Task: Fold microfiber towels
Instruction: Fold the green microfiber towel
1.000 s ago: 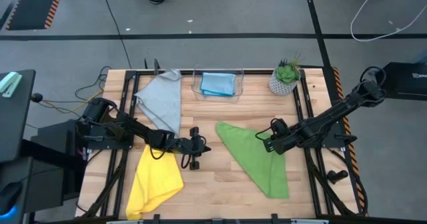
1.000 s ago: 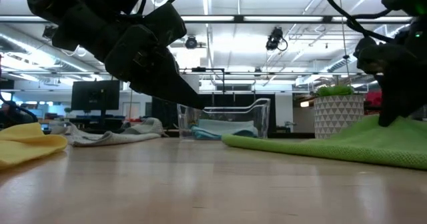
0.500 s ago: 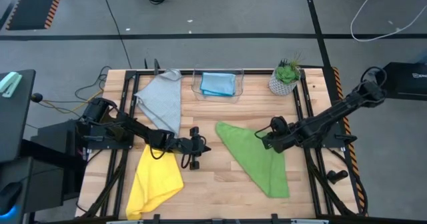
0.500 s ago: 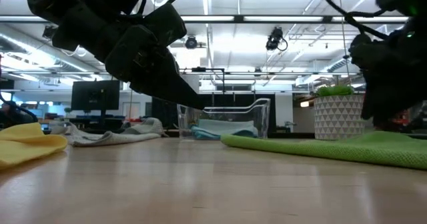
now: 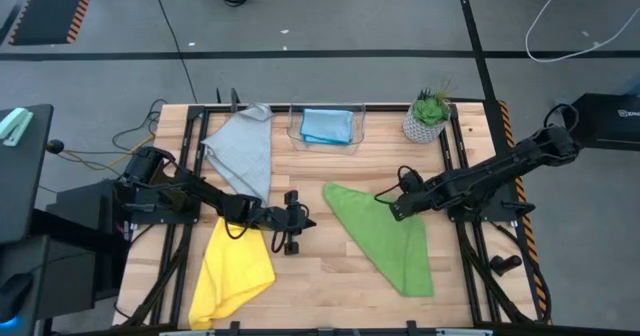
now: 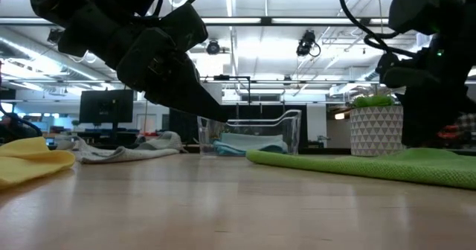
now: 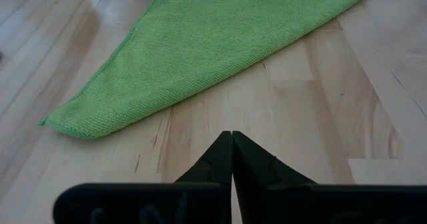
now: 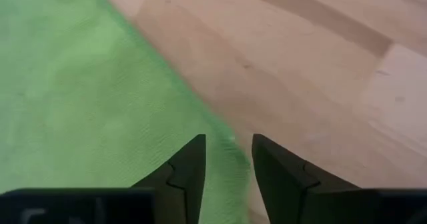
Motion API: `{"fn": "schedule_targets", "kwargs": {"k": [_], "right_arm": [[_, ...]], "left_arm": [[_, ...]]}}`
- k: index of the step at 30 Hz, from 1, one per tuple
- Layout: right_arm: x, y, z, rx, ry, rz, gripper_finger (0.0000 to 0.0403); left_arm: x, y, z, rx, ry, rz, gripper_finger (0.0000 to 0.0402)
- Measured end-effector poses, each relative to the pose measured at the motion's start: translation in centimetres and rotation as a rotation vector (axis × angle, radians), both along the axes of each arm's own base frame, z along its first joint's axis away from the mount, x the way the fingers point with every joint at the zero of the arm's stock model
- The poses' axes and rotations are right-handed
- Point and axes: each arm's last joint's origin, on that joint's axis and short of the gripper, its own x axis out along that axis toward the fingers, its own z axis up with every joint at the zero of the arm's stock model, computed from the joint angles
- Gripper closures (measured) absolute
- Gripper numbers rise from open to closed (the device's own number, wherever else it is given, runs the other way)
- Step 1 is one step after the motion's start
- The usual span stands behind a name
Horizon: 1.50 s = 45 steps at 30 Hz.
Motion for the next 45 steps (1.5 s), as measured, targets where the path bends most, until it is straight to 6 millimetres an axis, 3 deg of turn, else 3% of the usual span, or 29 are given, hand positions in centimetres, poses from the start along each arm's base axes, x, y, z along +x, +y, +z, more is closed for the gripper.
{"fn": "schedule_targets", "kwargs": {"k": [15,24,27,31,35,45], "right_arm": [[0.4,-0.7,-0.1,0.012,0.025,0.074,0.0309],[0.6,-0.6,-0.8,0.028,0.081,0.099,0.0290],[0.7,-0.5,-1.1,0.043,0.096,0.104,0.0309],[0.7,-0.5,-1.1,0.040,0.099,0.125,0.0363],[0.8,-0.4,-0.1,0.044,0.056,0.133,0.0395],[3.3,0.7,4.6,0.004,-0.094,0.175,0.0377]], "left_arm": [[0.0,0.0,0.0,0.000,0.001,0.000,0.0395],[0.0,0.0,0.0,0.000,0.002,0.000,0.0396],[0.0,0.0,0.0,0.000,0.002,0.000,0.0391],[0.0,0.0,0.0,0.000,0.001,0.000,0.0391],[0.0,0.0,0.0,-0.001,0.001,0.001,0.0396],[0.0,0.0,0.0,-0.002,-0.003,0.000,0.0396]]}}
